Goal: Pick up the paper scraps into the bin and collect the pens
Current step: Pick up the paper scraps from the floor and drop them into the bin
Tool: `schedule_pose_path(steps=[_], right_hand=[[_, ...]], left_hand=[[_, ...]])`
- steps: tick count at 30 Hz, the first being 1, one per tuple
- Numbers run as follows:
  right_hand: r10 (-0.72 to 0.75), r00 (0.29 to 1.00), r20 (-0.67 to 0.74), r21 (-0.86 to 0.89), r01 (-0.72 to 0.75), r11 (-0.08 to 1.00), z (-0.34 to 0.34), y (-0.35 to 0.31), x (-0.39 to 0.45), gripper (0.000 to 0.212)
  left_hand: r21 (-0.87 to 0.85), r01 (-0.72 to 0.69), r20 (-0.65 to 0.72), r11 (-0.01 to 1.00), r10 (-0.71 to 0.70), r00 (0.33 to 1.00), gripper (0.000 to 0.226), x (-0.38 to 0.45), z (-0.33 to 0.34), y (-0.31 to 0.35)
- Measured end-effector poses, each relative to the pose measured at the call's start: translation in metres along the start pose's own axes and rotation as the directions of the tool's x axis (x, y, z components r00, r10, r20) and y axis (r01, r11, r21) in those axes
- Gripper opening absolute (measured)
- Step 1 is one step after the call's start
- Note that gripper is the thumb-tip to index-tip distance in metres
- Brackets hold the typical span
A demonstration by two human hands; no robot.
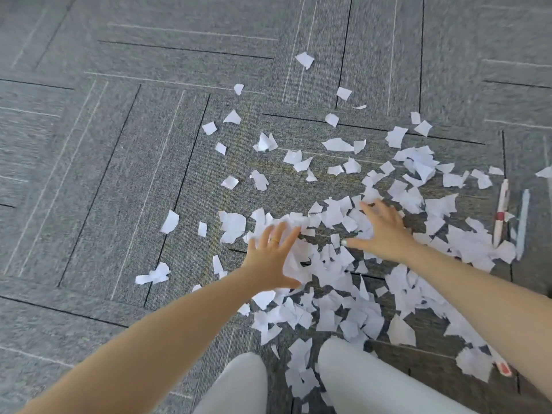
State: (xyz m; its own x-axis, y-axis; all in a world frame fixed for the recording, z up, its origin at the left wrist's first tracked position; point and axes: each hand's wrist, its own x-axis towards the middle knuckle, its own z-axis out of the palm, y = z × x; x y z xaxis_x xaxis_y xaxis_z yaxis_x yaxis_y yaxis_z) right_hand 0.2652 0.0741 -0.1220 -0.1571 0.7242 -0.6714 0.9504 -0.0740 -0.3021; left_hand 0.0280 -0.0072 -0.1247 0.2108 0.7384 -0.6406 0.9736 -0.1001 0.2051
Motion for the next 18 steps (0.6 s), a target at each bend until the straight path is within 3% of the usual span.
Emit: schedule_pose_path(steps=[3,6,10,13,16,18], right_hand=[[-0.155,0.988,-0.001,-0.172,0.153,0.973,0.025,-0.012,-0.025,0.1],[-0.247,0.968,-0.052,-0.289,0.222,0.931,0.039,-0.017,-0.034,0.098],[-0.132,0.982,-0.138,-0.266,0.091,0.96,0.032,-0.014,-0.023,0.108],[-0.022,0.998,-0.058,-0.151,0.013,0.989,0.024,-0.01,-0.017,0.114],[-0.068,0.998,-0.004,-0.167,0.066,0.984,0.035,-0.017,-0.02,0.112],[-0.119,0.992,-0.048,-0.176,0.109,0.978,0.048,-0.028,-0.023,0.104]], left_hand=[[0.071,-0.039,-0.077,0.997,0.044,0.996,0.106,-0.006,0.011,0.016],[0.123,0.012,-0.155,0.992,0.007,0.988,0.107,-0.002,0.008,0.023],[0.0,0.073,-0.123,0.997,-0.072,0.99,0.118,0.016,-0.008,0.013],[0.059,-0.001,-0.056,0.998,0.004,0.998,0.116,0.019,-0.006,0.013],[0.193,-0.052,-0.09,0.98,0.071,0.993,0.104,0.013,0.006,0.021],[0.202,-0.05,-0.105,0.978,0.072,0.992,0.096,0.011,0.011,0.023]])
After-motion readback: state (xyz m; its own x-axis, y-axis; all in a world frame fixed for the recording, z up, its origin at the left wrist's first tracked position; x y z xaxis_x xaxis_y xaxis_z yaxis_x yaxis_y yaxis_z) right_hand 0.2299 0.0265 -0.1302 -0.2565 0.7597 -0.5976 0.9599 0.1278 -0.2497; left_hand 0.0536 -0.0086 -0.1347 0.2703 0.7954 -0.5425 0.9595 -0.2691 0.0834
